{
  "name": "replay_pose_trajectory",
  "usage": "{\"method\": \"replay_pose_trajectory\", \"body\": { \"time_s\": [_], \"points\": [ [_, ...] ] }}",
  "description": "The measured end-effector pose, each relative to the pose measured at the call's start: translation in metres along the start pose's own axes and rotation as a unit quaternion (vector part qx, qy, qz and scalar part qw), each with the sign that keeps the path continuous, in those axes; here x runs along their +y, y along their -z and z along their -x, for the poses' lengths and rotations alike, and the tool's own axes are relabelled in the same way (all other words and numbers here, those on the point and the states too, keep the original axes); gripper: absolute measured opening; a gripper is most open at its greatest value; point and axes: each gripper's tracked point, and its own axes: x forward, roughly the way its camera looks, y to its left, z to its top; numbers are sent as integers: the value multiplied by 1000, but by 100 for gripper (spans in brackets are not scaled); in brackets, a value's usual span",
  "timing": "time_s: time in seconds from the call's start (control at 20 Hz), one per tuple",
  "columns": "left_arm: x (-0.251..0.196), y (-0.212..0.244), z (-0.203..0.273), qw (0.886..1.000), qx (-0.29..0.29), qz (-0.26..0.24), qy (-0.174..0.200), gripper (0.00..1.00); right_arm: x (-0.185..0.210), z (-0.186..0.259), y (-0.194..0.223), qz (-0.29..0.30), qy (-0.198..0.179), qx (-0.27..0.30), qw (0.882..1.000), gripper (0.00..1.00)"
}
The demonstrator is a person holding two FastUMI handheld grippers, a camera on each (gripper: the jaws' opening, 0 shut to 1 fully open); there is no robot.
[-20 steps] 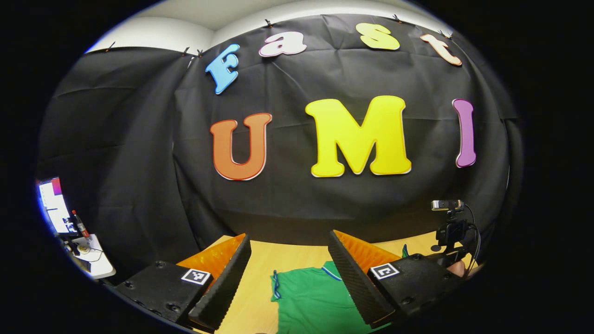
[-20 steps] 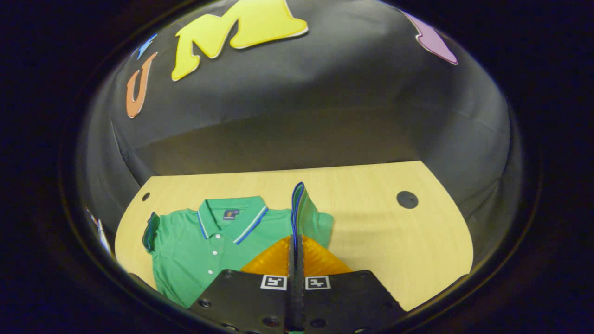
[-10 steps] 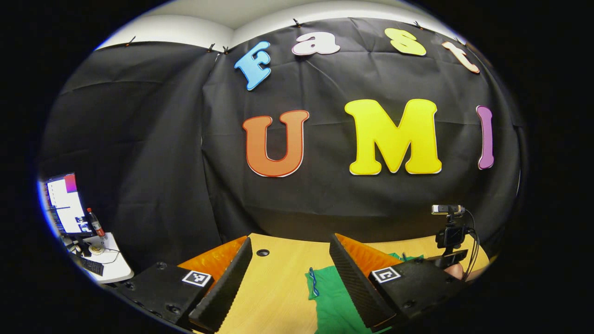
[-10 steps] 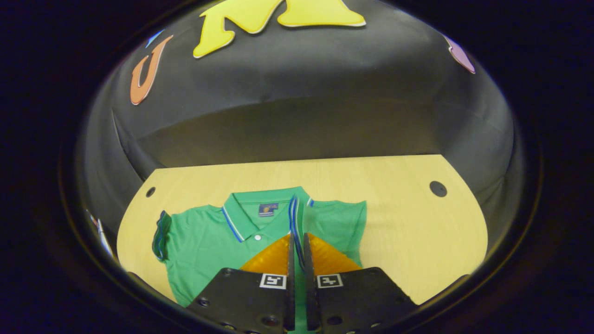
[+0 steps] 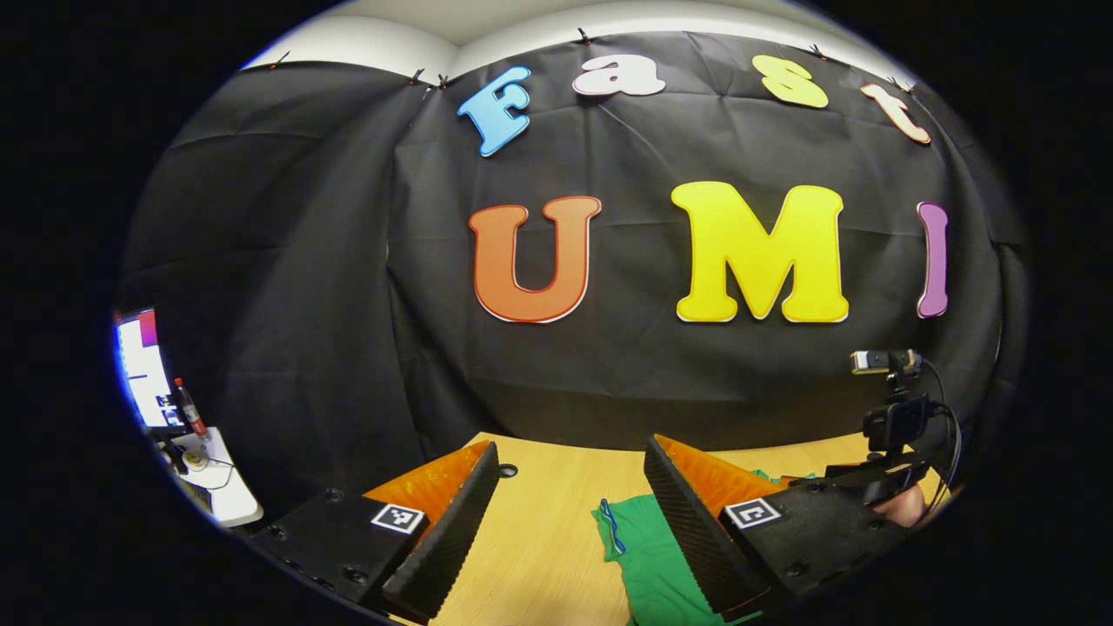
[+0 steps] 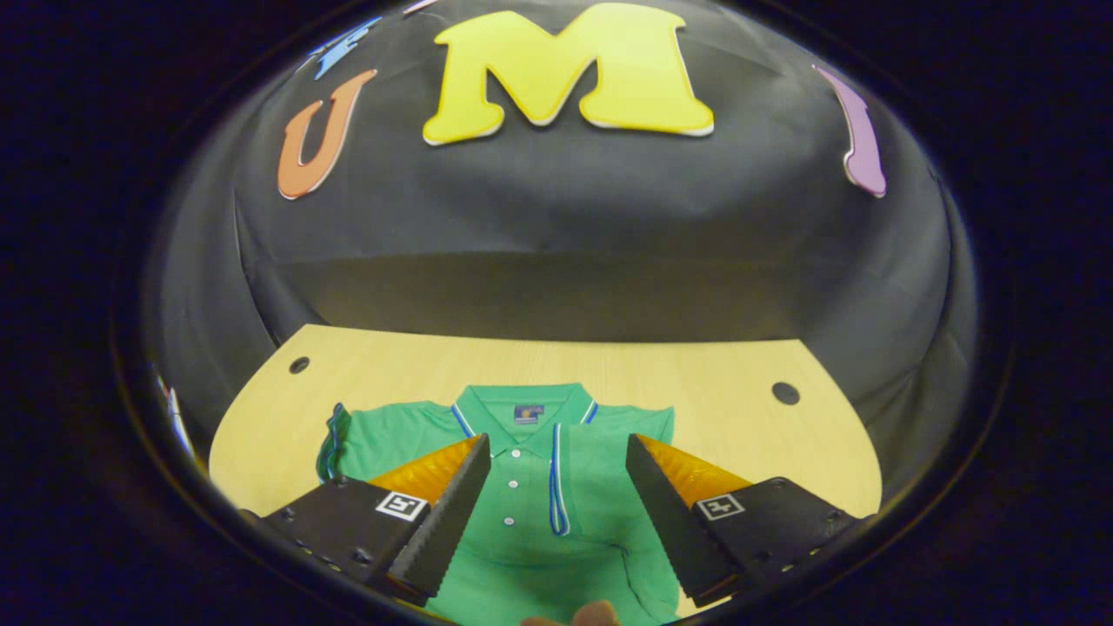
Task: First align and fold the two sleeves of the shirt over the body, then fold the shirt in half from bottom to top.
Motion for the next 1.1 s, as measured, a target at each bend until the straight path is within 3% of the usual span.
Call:
{"method": "replay_pose_trajectory", "body": {
  "time_s": [0.35,0.55,0.8,1.1],
  "points": [
    [-27,51,-53,996,46,8,74,100,-6,115,-21,49,2,-62,997,96],
    [-41,95,-86,992,81,0,92,100,-21,160,-15,18,22,-70,997,96],
    [-47,162,-123,985,148,5,93,100,-35,186,0,-4,48,-63,997,96],
    [-46,229,-161,976,198,-11,89,100,-51,202,21,25,84,-53,995,96]
  ]
}}
